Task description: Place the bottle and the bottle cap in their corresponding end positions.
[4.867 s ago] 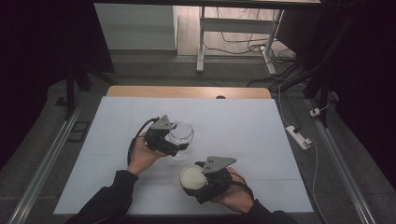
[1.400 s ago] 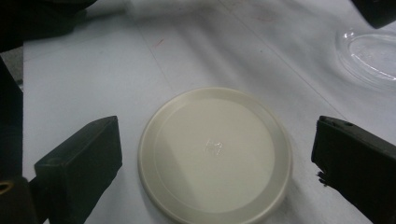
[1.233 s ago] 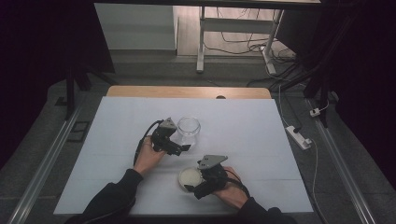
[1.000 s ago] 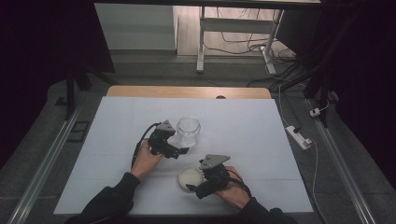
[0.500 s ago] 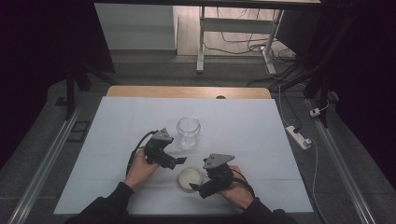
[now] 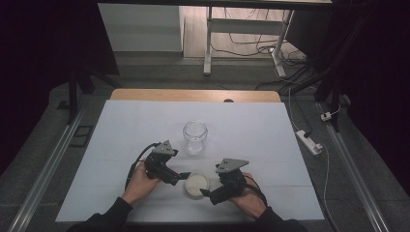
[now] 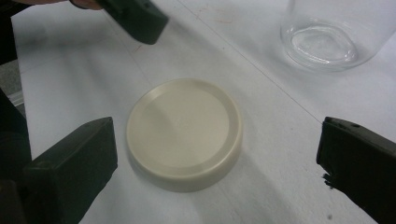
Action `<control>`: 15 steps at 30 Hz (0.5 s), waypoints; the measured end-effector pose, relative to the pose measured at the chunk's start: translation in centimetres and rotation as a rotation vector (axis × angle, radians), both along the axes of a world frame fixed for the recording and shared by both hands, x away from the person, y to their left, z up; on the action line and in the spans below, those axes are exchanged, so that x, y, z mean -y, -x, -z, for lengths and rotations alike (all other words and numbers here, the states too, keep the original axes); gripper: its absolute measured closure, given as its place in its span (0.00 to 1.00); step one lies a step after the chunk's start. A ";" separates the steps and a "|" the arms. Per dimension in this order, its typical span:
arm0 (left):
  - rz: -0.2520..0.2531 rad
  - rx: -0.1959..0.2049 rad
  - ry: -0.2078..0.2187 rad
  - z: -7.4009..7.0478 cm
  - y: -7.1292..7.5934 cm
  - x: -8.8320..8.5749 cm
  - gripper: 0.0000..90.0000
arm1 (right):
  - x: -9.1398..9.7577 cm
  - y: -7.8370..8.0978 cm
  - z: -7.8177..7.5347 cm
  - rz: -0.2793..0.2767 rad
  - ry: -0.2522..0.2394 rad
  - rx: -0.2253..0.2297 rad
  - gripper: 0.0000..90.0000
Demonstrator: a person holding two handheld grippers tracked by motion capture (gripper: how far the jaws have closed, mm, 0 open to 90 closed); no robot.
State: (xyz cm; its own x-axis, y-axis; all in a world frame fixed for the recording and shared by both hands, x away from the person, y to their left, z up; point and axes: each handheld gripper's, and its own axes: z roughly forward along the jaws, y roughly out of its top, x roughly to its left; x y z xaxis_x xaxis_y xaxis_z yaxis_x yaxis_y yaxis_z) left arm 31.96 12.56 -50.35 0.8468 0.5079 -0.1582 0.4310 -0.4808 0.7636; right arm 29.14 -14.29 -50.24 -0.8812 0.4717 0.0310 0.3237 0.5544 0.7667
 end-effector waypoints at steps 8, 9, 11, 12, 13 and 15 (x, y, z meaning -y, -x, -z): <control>0.016 -0.014 0.002 -0.1 1.2 -0.3 0.00 | 0.9 0.3 -0.2 0.016 -0.009 -0.014 0.00; 0.017 -0.015 -0.001 -0.1 1.3 -0.3 0.00 | 1.0 0.4 -0.2 0.019 -0.011 -0.016 0.00; 0.017 -0.018 0.000 -0.2 1.6 -0.5 0.00 | 1.3 0.5 -0.2 0.024 -0.013 -0.021 0.00; 0.018 -0.017 -0.002 -0.2 1.7 -0.6 0.00 | 1.4 0.5 -0.3 0.028 -0.015 -0.021 0.00; 0.016 -0.019 0.001 -0.3 1.8 -0.7 0.00 | 1.5 0.6 -0.3 0.030 -0.015 -0.020 0.00; 0.012 -0.017 0.001 -0.3 2.1 -0.9 0.00 | 1.8 0.7 -0.4 0.034 -0.018 -0.019 0.00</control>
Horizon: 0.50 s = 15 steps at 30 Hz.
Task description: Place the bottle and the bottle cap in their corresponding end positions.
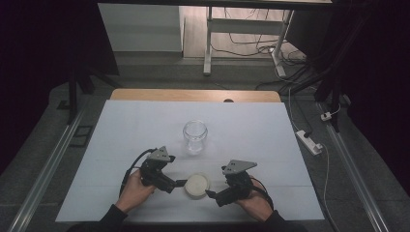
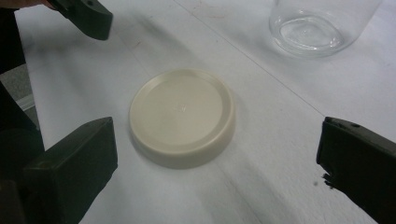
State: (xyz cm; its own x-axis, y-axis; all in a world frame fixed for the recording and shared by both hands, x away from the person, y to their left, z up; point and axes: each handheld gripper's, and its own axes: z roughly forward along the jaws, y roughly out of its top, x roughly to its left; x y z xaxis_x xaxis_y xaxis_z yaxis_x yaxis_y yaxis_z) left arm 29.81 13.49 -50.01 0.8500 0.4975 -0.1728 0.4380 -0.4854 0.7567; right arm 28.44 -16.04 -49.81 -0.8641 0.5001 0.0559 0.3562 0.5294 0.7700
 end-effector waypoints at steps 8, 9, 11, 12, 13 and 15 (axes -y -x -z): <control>-0.035 -0.005 0.003 -0.2 1.3 -1.6 0.00 | 1.4 0.5 -0.3 0.040 -0.004 0.010 0.00; -0.041 -0.004 0.003 -0.2 1.4 -1.8 0.00 | 1.7 0.6 -0.3 0.046 -0.003 0.010 0.00; -0.056 -0.008 0.005 -0.2 1.8 -2.3 0.00 | 2.2 0.8 -0.3 0.057 -0.001 0.011 0.00; -0.063 -0.007 0.005 -0.2 2.0 -2.5 0.00 | 2.5 0.8 -0.3 0.062 0.000 0.012 0.00; -0.068 -0.007 0.003 -0.2 2.1 -2.8 0.00 | 2.8 0.9 -0.3 0.069 0.000 0.012 0.00; -0.081 -0.009 0.002 -0.1 2.5 -3.2 0.00 | 3.4 1.0 -0.4 0.083 0.001 0.013 0.00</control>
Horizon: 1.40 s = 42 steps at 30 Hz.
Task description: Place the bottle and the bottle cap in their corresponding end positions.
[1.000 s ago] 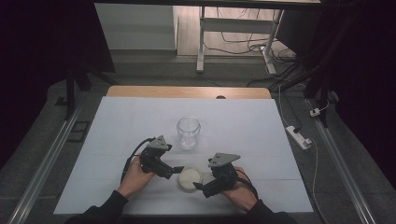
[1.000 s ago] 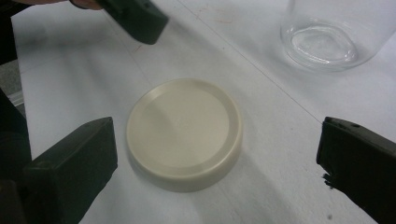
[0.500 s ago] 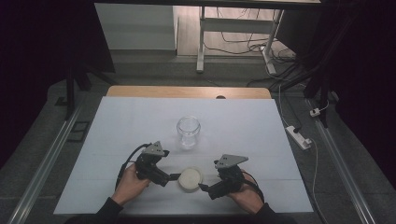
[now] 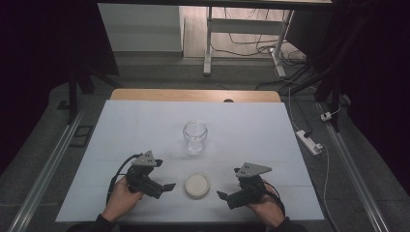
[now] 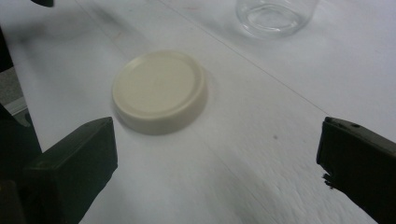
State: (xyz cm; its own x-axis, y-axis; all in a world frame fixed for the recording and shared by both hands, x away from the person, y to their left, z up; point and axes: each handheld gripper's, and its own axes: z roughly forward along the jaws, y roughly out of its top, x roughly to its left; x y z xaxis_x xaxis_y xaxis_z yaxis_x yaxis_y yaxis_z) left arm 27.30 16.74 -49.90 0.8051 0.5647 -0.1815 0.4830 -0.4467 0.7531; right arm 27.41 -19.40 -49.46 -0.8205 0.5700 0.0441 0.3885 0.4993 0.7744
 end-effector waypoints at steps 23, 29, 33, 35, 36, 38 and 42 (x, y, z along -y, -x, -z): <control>-0.206 -0.018 0.006 0.7 4.5 -6.3 0.00 | 4.1 1.4 0.0 0.093 0.024 0.012 0.00; -0.257 -0.022 0.010 1.0 5.9 -8.0 0.00 | 5.3 2.0 0.0 0.123 0.025 0.014 0.00; -0.293 -0.030 0.020 1.2 6.8 -9.1 0.00 | 6.2 2.3 0.0 0.147 0.025 0.016 0.00; -0.309 -0.031 0.018 1.3 7.2 -9.6 0.00 | 6.6 2.5 0.0 0.160 0.026 0.016 0.00; -0.319 -0.032 0.020 1.4 7.4 -9.9 0.00 | 6.8 2.6 0.0 0.165 0.028 0.015 0.00; -0.334 -0.036 0.022 1.5 7.7 -10.3 0.00 | 7.2 2.8 0.0 0.177 0.033 0.017 0.00; -0.359 -0.039 0.019 1.7 8.3 -11.0 0.00 | 7.9 3.2 0.1 0.201 0.041 0.018 0.00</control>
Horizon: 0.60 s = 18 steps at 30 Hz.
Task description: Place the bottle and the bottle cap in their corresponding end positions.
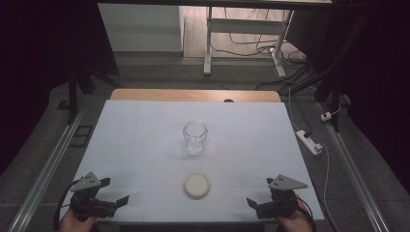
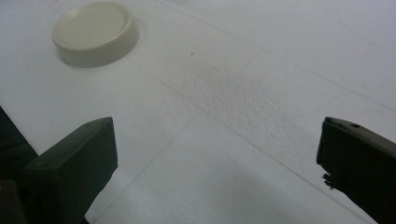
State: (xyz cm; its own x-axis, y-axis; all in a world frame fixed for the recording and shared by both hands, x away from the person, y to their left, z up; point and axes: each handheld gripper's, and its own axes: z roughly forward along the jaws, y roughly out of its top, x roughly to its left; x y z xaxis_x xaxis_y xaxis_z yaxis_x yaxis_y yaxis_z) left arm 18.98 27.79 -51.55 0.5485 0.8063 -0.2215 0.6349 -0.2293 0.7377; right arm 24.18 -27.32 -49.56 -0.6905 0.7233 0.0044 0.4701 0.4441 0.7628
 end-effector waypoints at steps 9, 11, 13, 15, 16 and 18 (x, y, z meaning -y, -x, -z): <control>-0.025 -0.032 -0.043 0.7 0.9 -0.7 0.00 | 1.5 0.9 0.0 0.062 -0.004 -0.012 0.00; -0.032 -0.035 -0.045 0.7 1.0 -0.8 0.00 | 1.7 1.0 -0.1 0.069 -0.005 -0.013 0.00; -0.042 -0.037 -0.049 0.7 1.2 -0.8 0.00 | 1.9 1.1 -0.1 0.076 -0.006 -0.016 0.00; -0.040 -0.039 -0.054 0.7 1.2 -0.8 0.00 | 2.0 1.2 -0.1 0.082 -0.011 -0.022 0.00; -0.039 -0.040 -0.056 0.7 1.2 -0.8 0.00 | 2.1 1.2 -0.1 0.083 -0.014 -0.022 0.00; -0.037 -0.044 -0.055 0.7 1.2 -0.7 0.00 | 2.3 1.2 -0.1 0.086 -0.021 -0.025 0.00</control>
